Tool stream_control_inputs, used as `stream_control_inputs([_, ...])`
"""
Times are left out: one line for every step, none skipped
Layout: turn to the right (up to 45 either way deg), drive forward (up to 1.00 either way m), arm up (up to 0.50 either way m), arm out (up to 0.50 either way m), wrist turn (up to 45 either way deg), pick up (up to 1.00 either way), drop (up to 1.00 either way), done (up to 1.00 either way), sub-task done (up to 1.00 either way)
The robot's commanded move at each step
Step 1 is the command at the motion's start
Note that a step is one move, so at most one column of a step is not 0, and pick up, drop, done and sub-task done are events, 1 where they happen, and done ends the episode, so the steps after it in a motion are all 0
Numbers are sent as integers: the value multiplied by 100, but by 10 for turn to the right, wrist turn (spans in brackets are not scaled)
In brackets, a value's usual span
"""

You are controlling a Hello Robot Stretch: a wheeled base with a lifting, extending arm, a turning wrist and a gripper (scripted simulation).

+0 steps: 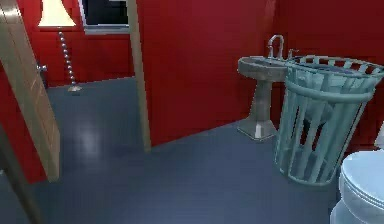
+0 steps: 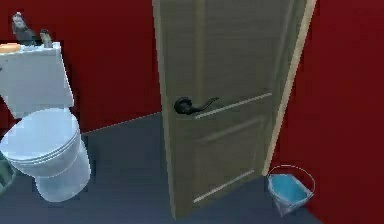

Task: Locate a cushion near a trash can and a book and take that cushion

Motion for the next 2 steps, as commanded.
stream_control_inputs([150,0,0,0,0,0,0,0,0])
stream_control_inputs([0,40,0,0,0,0,0,0,0])
